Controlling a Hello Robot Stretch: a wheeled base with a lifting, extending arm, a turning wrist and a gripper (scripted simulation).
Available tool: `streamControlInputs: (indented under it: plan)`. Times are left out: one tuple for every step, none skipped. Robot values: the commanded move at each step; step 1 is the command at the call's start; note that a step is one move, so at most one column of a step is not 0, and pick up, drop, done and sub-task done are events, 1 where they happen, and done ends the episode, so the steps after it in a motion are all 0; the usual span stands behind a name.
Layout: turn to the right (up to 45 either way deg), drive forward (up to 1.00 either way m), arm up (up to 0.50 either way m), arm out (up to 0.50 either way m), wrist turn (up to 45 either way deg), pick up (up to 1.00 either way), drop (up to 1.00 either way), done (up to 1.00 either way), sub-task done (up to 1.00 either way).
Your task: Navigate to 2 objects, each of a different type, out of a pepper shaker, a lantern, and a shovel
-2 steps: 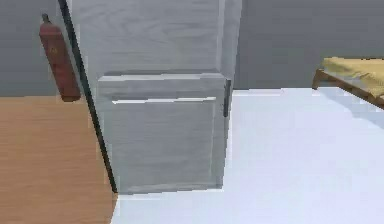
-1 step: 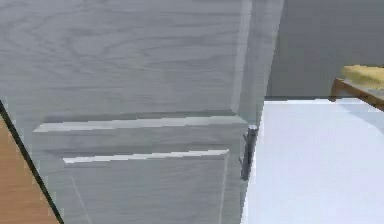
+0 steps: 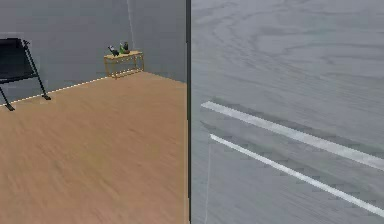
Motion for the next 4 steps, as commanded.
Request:
streamControlInputs:
  plan:
    - [-12.0,0.00,0.00,0.00,0.0,0.00,0.00,0.00,0.00]
    - [0.0,0.55,0.00,0.00,0.0,0.00,0.00,0.00,0.00]
    - [-36.0,0.00,0.00,0.00,0.0,0.00,0.00,0.00,0.00]
    - [0.0,0.45,0.00,0.00,0.0,0.00,0.00,0.00,0.00]
